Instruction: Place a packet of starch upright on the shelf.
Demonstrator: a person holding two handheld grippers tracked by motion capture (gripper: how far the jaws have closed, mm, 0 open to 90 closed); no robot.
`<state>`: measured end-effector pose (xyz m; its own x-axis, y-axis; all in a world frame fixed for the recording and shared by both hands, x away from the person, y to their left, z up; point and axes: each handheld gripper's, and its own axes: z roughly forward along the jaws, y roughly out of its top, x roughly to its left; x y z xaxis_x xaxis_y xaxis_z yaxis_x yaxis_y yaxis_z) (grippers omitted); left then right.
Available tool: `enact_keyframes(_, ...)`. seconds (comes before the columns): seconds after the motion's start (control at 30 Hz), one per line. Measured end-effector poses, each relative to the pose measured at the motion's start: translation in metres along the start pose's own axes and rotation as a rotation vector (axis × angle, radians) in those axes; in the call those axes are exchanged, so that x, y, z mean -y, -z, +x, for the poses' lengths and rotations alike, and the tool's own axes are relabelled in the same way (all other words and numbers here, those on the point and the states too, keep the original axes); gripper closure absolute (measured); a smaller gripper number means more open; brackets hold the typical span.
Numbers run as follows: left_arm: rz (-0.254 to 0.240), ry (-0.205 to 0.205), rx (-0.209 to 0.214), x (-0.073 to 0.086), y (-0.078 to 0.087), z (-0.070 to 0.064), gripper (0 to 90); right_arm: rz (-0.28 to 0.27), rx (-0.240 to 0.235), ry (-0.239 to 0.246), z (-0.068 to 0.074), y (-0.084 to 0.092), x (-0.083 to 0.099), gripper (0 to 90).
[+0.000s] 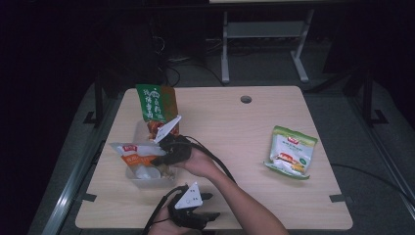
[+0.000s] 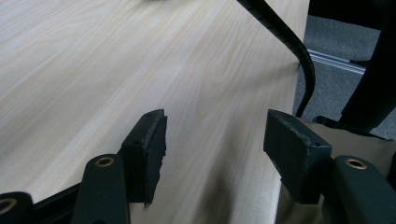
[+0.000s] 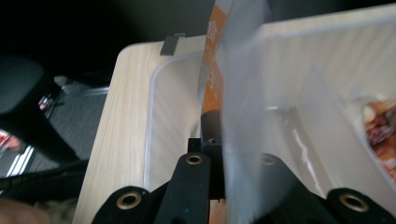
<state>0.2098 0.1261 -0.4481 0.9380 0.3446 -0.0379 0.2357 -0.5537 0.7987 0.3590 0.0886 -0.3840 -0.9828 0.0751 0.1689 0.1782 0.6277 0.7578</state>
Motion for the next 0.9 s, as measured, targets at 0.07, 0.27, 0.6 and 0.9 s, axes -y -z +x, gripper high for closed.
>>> enact_keyframes(0.07,0.001,-0.003,-0.001,0.000,0.000,0.000,38.7,0.003,-0.004,-0.003,-0.001,-0.001,0.003,88.7)
enact_keyframes(0.27,-0.001,0.008,-0.001,0.000,-0.001,0.000,38.5,0.005,-0.020,-0.038,-0.005,0.000,0.009,88.1)
enact_keyframes(0.6,-0.004,0.026,-0.015,0.000,0.000,0.004,37.0,-0.012,0.002,-0.055,-0.006,0.018,0.011,70.5)
enact_keyframes(0.9,-0.005,0.041,-0.029,0.000,0.000,0.007,35.4,-0.041,0.027,-0.068,-0.004,0.051,0.020,63.8)
